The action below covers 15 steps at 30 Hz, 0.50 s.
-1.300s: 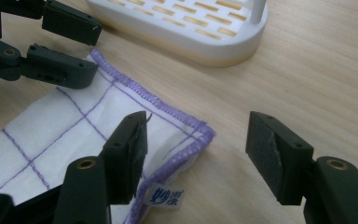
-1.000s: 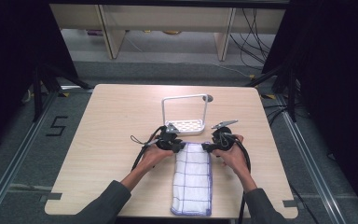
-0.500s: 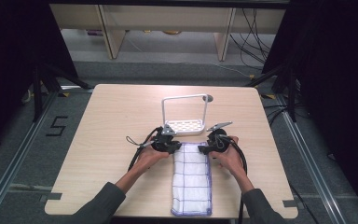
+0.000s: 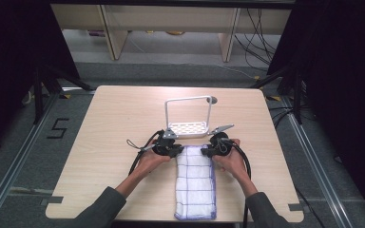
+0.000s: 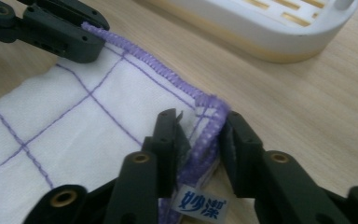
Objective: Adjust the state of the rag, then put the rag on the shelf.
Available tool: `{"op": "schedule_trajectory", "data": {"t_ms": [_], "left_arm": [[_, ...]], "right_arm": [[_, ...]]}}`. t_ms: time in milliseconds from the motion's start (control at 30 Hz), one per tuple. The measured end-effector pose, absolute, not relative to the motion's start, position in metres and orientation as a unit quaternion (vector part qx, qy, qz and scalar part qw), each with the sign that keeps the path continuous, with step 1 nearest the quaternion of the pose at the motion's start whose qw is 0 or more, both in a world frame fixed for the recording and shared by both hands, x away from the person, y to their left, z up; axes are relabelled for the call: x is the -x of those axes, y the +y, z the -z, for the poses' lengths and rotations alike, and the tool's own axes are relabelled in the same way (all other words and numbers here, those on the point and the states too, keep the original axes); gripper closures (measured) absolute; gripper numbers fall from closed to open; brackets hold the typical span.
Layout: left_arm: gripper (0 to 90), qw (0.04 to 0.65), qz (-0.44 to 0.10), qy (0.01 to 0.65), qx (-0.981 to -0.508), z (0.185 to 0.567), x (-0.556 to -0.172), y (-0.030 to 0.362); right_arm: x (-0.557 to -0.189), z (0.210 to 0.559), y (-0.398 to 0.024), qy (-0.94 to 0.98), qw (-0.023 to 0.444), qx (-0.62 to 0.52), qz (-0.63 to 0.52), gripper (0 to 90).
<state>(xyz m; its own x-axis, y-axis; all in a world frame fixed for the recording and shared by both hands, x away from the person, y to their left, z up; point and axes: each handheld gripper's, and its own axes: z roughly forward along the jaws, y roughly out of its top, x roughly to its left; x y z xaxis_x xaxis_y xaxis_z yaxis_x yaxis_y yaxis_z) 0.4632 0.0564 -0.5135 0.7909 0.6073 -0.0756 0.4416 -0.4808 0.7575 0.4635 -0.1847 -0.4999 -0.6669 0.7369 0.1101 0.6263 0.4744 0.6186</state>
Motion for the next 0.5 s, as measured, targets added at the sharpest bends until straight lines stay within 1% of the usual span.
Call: {"op": "schedule_trajectory", "data": {"t_ms": [33, 67, 100, 133, 167, 300, 367, 400, 433, 500], "left_arm": [[81.1, 0.408, -0.099, 0.308, -0.854, 0.514, -0.463, 0.057], [81.1, 0.408, -0.099, 0.303, -0.855, 0.514, -0.464, 0.058], [81.4, 0.410, -0.098, 0.305, -0.854, 0.514, -0.464, 0.058], [81.6, 0.411, -0.096, 0.304, -0.854, 0.514, -0.465, 0.058], [81.9, 0.409, -0.097, 0.304, -0.855, 0.514, -0.464, 0.058], [83.5, 0.418, -0.100, 0.307, -0.849, 0.507, -0.462, 0.060], [83.8, 0.424, -0.101, 0.307, -0.846, 0.503, -0.462, 0.062], [83.8, 0.426, -0.104, 0.304, -0.846, 0.501, -0.461, 0.063], [83.8, 0.425, -0.106, 0.305, -0.846, 0.499, -0.460, 0.063], [83.8, 0.426, -0.110, 0.300, -0.846, 0.496, -0.457, 0.064]], "right_arm": [[-0.463, 0.499, -0.186, 0.851, 0.079, -0.404, -0.326, 77.8], [-0.463, 0.499, -0.186, 0.851, 0.079, -0.404, -0.326, 77.8], [-0.462, 0.499, -0.186, 0.851, 0.078, -0.402, -0.330, 79.7], [-0.463, 0.502, -0.186, 0.849, 0.087, -0.395, -0.340, 81.1], [-0.461, 0.499, -0.185, 0.847, 0.081, -0.399, -0.340, 82.4], [-0.457, 0.491, -0.186, 0.847, 0.082, -0.391, -0.350, 84.0], [-0.455, 0.488, -0.186, 0.843, 0.099, -0.383, -0.365, 84.2], [-0.453, 0.483, -0.187, 0.844, 0.090, -0.386, -0.361, 84.3], [-0.451, 0.481, -0.186, 0.838, 0.095, -0.385, -0.374, 84.4], [-0.447, 0.475, -0.187, 0.840, 0.088, -0.382, -0.376, 84.5]]}}
